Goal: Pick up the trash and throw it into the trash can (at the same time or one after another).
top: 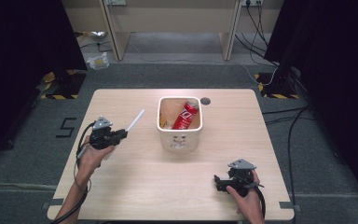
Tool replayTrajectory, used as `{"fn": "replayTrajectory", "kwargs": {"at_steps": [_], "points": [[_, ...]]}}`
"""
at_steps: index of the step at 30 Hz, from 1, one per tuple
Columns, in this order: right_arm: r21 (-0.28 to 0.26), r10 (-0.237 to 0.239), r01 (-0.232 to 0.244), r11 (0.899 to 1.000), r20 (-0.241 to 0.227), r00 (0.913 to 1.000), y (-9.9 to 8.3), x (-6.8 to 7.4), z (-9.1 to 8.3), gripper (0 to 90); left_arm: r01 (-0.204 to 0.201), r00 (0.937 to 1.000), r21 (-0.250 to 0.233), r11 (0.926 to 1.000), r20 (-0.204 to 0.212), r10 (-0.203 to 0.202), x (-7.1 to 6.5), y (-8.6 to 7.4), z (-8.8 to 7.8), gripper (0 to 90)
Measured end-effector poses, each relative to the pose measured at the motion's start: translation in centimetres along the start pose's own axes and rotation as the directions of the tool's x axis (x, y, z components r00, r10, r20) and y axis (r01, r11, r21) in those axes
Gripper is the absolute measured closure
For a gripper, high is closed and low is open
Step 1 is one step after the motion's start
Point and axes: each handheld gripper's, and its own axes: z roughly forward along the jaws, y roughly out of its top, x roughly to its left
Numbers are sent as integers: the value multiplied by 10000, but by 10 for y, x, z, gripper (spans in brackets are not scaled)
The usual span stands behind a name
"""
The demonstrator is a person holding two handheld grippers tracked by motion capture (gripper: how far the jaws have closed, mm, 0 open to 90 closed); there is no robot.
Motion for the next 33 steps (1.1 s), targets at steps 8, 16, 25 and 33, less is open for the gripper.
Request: {"fn": "replayTrajectory", "kwargs": {"at_steps": [8, 16, 25, 33], "points": [[-1, -1, 1, 10000, 0, 10000, 0, 0, 0, 6, -469, 9988, -259, 9986, 119, 472, -5, 26, -13, 798], [1, 0, 0, 10000, 1, 10000, 0, 0, 0, 6, -769, 9967, -425, 9961, 215, 778, -12, 43, -19, 797], [1, 1, -1, 10000, 1, 10000, 0, 0, 0, 6, -962, 9935, -595, 9936, 556, 996, -24, 61, -18, 797], [-2, -3, 3, 10000, 1, 10000, 0, 0, 0, 6, -1234, 9877, -673, 9901, 883, 1291, -40, 83, -8, 797]]}}
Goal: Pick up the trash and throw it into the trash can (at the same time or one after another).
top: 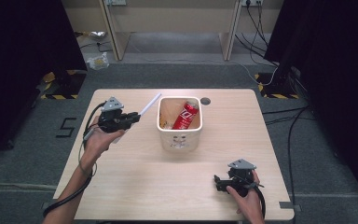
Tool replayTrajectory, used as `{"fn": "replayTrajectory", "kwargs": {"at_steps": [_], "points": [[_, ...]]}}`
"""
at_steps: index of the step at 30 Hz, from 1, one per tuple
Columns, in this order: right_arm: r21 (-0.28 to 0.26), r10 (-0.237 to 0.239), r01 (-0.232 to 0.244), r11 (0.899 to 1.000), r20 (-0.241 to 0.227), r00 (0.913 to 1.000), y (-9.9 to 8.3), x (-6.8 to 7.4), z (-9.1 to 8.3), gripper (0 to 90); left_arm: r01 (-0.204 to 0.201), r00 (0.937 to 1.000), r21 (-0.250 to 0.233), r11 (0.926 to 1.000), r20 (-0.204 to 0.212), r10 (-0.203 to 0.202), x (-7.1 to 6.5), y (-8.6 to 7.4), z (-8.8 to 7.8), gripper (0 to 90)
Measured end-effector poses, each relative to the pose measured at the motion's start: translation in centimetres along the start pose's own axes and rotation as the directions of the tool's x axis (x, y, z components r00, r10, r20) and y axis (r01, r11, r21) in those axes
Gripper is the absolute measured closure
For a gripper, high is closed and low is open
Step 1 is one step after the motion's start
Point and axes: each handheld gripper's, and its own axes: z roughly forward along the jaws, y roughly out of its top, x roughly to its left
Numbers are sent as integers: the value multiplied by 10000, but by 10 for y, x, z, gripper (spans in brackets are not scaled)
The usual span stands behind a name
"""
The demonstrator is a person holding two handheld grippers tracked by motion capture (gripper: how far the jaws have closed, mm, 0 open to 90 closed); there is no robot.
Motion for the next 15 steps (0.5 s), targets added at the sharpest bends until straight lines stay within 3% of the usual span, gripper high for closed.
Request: {"fn": "replayTrajectory", "kwargs": {"at_steps": [6, 15], "points": [[-21, -23, 23, 10000, 3, 10000, 0, 0, 0, 6, -209, 9995, 4, 9998, 253, 208, -11, 14, 11, 798], [-26, -12, 12, 10000, -7, 10000, 0, 0, 0, 6, -215, 9982, -140, 9997, 562, 223, -21, 31, 25, 797]]}}
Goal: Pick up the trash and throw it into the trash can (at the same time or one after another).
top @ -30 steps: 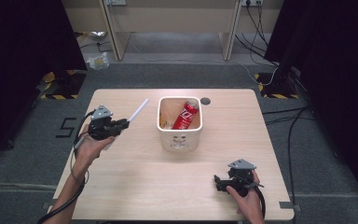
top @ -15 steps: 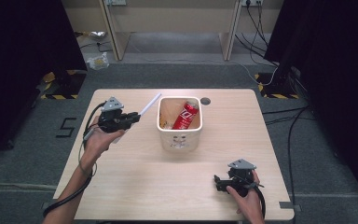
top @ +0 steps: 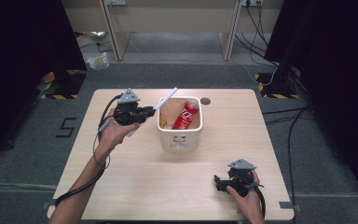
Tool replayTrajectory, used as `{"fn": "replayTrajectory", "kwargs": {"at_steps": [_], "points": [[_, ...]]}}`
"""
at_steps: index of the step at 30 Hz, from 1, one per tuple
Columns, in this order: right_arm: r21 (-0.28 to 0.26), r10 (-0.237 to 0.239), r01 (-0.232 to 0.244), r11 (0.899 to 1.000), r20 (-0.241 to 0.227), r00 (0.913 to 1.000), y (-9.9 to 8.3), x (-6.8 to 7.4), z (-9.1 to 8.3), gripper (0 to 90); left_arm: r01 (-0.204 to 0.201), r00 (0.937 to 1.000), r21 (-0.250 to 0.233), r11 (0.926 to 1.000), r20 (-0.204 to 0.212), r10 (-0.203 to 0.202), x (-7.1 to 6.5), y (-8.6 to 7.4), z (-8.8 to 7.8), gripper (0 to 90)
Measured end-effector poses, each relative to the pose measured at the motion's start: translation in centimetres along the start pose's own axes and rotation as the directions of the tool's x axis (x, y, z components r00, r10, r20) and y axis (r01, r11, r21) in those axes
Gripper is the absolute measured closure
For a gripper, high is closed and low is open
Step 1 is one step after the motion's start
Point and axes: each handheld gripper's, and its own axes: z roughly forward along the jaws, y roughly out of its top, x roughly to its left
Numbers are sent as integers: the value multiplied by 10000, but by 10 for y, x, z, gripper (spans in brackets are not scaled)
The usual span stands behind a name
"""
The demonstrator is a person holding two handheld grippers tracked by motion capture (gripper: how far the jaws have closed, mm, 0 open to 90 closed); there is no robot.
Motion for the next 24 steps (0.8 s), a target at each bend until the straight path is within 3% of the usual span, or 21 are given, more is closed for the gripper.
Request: {"fn": "replayTrajectory", "kwargs": {"at_steps": [7, 24], "points": [[11, 9, -9, 10000, -2, 10000, 0, 0, 0, 6, 41, 9997, -100, 9999, 234, -39, -7, 14, 13, 797], [7, 12, -12, 10000, -8, 10000, 0, 0, 0, 6, 220, 9988, 63, 9997, 446, -222, -11, 27, 43, 796]]}}
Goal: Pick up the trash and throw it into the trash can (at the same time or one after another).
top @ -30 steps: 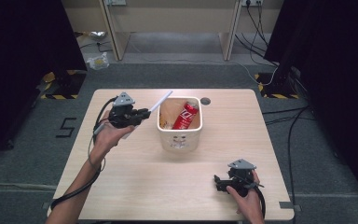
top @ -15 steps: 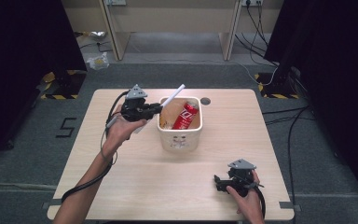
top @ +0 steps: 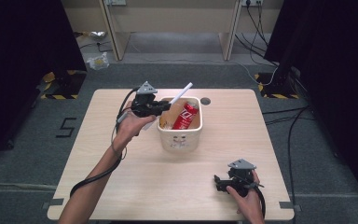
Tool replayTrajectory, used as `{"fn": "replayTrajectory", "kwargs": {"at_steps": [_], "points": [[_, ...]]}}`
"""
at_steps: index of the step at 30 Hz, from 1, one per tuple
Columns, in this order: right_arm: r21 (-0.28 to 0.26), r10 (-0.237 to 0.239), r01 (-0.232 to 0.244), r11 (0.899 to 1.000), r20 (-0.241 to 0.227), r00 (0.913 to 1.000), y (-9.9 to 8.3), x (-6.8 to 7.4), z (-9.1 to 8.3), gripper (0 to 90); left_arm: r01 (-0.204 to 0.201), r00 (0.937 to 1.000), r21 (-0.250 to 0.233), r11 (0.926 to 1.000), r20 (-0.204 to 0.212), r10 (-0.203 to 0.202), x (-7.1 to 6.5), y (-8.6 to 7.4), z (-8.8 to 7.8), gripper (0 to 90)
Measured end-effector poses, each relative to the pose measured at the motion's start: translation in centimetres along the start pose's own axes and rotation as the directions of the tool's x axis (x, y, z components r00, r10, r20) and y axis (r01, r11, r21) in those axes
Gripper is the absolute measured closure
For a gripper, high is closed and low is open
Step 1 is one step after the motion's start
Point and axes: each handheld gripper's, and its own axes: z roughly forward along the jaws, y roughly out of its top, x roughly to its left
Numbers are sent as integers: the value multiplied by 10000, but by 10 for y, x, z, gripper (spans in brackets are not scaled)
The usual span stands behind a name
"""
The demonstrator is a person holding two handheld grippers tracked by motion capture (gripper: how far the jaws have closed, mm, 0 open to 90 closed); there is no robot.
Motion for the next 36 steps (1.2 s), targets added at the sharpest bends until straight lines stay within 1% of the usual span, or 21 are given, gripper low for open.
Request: {"fn": "replayTrajectory", "kwargs": {"at_steps": [3, 19, 23, 29, 36], "points": [[0, 1, -1, 10000, 1, 10000, 0, 0, 0, 6, 108, 9999, 13, 9999, 54, -108, 0, 3, 5, 796], [4, -19, 19, 10000, 15, 10000, 0, 0, 0, 6, 116, 9997, 143, 9998, 208, -119, -7, 15, 30, 795], [5, -19, 19, 10000, 9, 10000, 0, 0, 0, 5, 188, 9995, 143, 9997, 240, -192, -8, 18, 37, 794], [5, -20, 20, 10000, -11, 10000, 0, 0, 0, 4, 307, 9991, 149, 9994, 271, -311, -7, 18, 46, 793], [25, -16, 16, 10000, -20, 10000, 0, 0, 0, 4, 512, 9983, 213, 9985, 286, -518, -3, 18, 54, 793]]}}
